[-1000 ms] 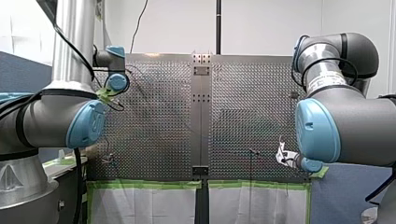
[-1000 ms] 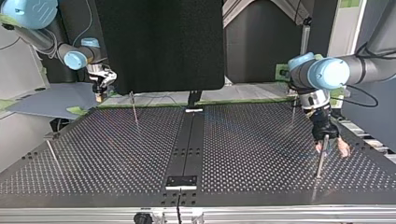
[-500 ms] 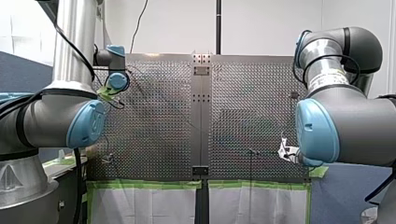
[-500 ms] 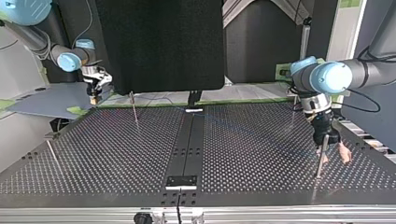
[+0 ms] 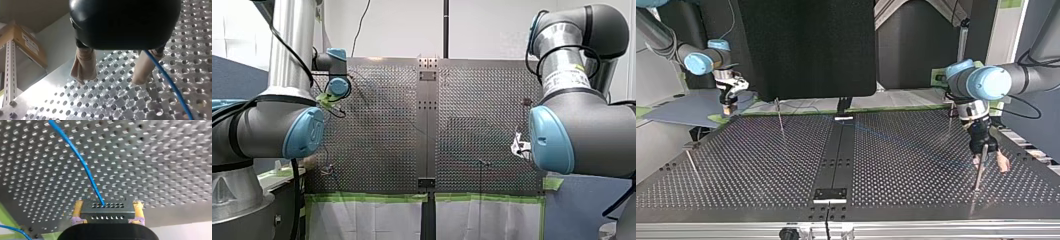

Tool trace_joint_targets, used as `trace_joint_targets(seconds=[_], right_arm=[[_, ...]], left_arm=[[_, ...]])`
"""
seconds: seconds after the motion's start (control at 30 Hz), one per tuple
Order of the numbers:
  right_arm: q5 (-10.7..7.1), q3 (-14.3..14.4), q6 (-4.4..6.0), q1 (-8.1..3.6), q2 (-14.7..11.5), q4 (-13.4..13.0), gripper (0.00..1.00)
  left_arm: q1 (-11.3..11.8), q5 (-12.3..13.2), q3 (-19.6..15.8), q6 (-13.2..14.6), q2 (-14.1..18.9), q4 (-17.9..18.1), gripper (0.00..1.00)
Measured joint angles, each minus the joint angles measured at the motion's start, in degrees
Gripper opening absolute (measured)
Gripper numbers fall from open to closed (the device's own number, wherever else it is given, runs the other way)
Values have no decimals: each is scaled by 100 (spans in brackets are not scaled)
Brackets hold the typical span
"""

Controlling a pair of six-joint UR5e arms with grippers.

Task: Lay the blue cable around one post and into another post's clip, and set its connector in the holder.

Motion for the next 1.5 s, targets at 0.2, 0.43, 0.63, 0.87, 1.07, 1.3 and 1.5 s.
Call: trace_joint_targets(seconds=[0.2, 0.43, 0.63, 0.87, 1.07, 1.3, 1.5], right_arm=[[41, 29, 167, 22, -349, 231, 0], [65, 31, 168, 26, -707, 498, 0], [81, 32, 35, 42, -979, 749, 0], [94, 34, -195, 110, -1344, 1072, 0], [96, 82, -165, 191, -1642, 1144, 0], [45, 174, 138, 196, -1993, 972, 0], [16, 180, 299, 117, -2275, 775, 0]], left_arm=[[-32, -3, -3, 22, 0, -103, 100], [-41, 8, -58, -14, 0, -148, 100], [-42, 25, -75, -41, 1, -145, 100], [-40, 37, -77, -32, 2, -144, 100], [-31, 47, -77, -39, 2, -144, 100], [-24, 50, -77, -28, 2, -137, 100], [-13, 57, -77, -30, 2, -136, 100]])
